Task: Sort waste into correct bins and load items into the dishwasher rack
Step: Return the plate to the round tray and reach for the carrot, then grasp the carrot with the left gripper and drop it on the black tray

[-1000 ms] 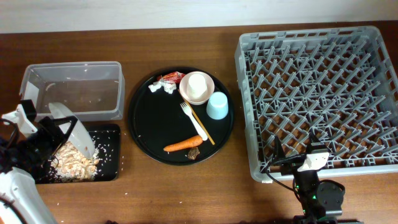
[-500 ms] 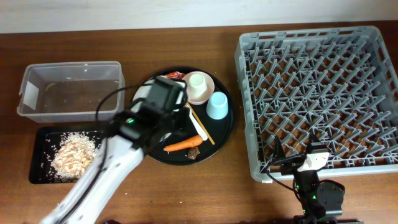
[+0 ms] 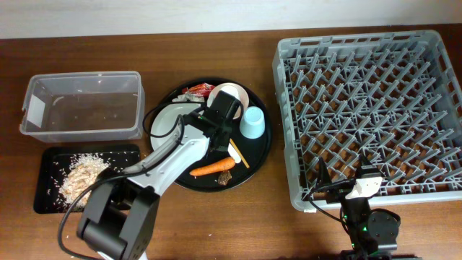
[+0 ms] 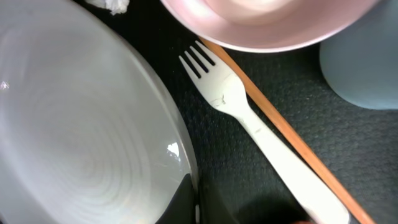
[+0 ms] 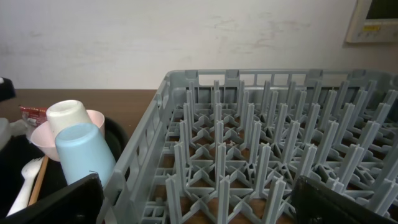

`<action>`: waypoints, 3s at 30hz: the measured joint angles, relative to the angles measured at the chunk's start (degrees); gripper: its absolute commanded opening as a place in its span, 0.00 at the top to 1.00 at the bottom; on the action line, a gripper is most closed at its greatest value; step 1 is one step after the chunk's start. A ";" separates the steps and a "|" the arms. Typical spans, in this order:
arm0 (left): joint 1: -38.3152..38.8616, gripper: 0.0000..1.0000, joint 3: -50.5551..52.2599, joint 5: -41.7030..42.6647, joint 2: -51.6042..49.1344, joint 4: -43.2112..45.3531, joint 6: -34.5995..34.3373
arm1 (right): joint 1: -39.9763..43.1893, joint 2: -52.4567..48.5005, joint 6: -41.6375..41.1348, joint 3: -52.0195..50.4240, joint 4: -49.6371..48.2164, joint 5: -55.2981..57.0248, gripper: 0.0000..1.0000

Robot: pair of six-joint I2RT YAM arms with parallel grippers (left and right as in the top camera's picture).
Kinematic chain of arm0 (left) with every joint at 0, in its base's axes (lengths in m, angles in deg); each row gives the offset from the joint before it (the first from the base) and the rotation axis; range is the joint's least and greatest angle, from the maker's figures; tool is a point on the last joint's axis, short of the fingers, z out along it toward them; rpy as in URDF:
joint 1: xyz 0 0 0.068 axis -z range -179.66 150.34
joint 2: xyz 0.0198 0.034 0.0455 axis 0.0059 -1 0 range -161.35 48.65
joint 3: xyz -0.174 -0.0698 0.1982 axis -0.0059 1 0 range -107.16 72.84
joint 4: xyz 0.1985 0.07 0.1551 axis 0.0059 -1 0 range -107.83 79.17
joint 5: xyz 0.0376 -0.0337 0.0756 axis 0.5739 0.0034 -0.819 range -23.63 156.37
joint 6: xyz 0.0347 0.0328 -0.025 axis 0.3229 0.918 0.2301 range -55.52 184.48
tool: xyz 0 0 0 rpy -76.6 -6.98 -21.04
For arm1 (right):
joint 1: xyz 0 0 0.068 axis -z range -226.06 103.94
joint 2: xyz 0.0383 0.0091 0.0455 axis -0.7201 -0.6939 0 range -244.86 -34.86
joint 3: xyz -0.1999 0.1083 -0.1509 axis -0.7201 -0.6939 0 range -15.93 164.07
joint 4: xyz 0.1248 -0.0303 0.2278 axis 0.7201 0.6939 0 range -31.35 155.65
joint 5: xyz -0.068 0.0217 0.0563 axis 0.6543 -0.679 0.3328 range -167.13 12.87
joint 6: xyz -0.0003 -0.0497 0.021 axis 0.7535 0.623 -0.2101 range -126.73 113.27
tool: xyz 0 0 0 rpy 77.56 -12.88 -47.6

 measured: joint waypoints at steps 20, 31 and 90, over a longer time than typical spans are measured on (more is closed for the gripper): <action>-0.11 0.57 -8.11 12.00 6.14 -25.97 31.04 | 0.00 0.00 -0.02 0.00 0.00 0.00 0.01; -0.11 0.57 11.26 21.16 6.23 -3.10 57.59 | 0.00 0.00 0.00 0.00 0.00 0.00 0.02; -64.15 0.64 26.38 5.42 27.32 -0.02 -20.50 | 0.00 0.00 0.00 0.00 0.00 0.02 0.01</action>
